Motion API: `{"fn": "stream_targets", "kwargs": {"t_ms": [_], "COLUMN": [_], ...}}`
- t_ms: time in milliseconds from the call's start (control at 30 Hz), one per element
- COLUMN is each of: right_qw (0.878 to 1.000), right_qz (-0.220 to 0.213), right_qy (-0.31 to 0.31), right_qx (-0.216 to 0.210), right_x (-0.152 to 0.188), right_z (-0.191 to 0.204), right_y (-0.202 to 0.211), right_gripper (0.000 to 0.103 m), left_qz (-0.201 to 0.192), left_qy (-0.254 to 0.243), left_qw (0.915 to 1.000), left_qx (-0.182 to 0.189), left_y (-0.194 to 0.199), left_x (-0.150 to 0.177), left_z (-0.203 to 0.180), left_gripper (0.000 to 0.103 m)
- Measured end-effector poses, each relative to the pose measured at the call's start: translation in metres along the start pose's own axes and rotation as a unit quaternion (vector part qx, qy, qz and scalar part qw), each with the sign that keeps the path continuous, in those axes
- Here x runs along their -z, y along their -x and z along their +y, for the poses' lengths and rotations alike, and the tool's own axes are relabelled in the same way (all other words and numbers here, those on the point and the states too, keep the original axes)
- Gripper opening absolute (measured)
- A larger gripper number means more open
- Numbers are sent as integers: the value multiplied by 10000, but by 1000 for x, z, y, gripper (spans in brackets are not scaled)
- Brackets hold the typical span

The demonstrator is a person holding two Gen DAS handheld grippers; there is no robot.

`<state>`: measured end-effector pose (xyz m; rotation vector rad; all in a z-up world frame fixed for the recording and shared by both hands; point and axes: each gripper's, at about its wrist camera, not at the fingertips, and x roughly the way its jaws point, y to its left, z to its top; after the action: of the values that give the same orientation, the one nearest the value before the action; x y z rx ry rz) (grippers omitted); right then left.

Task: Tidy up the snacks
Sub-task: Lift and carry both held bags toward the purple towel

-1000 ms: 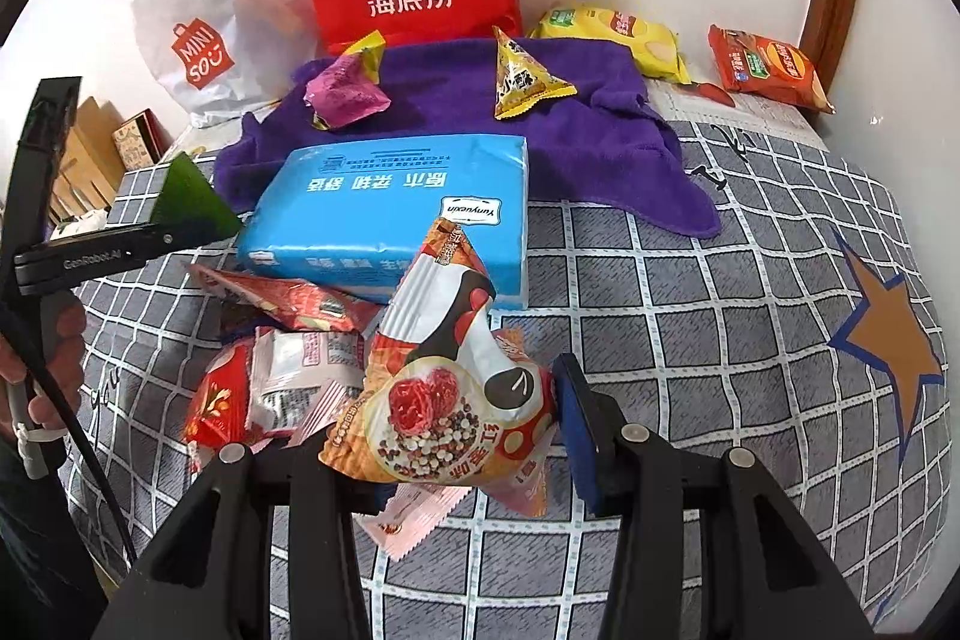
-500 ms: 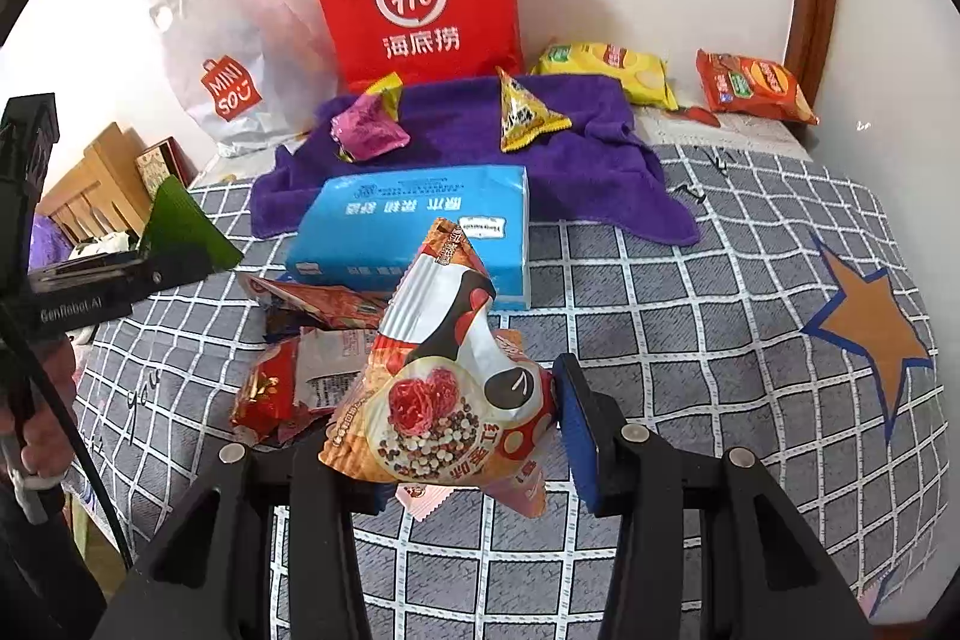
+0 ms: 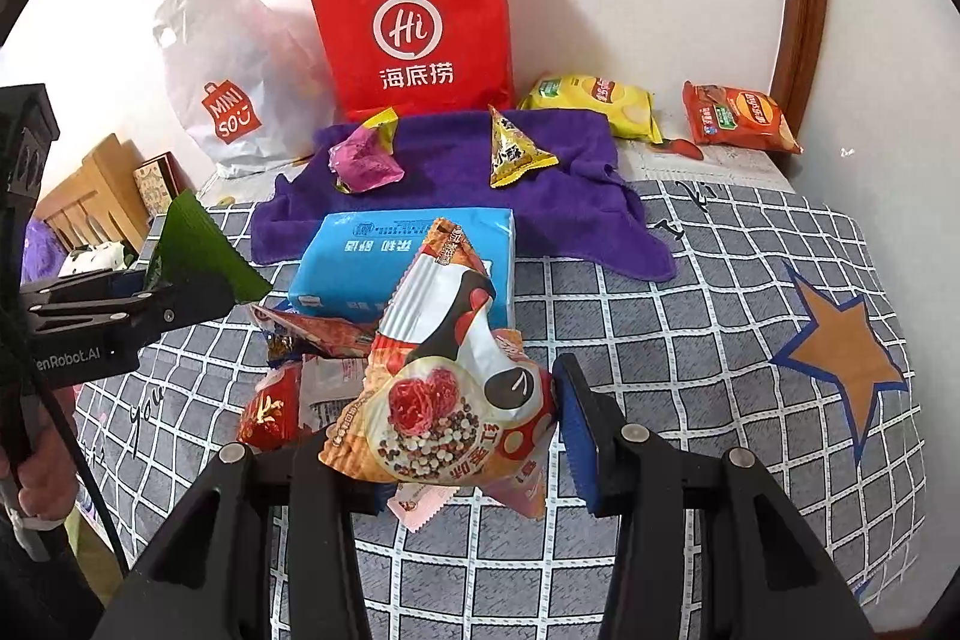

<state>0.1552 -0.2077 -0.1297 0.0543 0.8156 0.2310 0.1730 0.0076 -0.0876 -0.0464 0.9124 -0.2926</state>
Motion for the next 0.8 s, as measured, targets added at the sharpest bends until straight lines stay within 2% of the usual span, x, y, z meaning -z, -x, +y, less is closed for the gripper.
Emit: {"fn": "stream_targets", "kwargs": {"t_ms": [133,267,500,567,633,800], "right_qw": [10000,9998,9990,9982,9980,9986], "right_qz": [44,-114,-330,-500,-513,-423], "right_qy": [-13,-63,86,148,128,169], "right_qx": [-58,-159,-290,-310,-353,-274], "right_x": [-8,-13,-25,-26,-24,-16], "right_z": [2,-2,-2,1,1,-1], "right_y": [-3,1,7,15,18,17], "right_gripper": [44,44,44,44,44,44], "left_qz": [-48,-7,-126,-227,-359,-376], "left_qy": [-11,-174,-274,-328,-350,-280], "left_qw": [9999,9997,9995,9992,9987,9988], "left_qx": [94,-183,104,18,18,108], "left_y": [2,3,13,18,25,26], "left_x": [-3,-13,-28,-31,-30,-27], "left_z": [1,-6,-12,-15,-16,-15], "left_gripper": [52,52,52,52,52,52]}}
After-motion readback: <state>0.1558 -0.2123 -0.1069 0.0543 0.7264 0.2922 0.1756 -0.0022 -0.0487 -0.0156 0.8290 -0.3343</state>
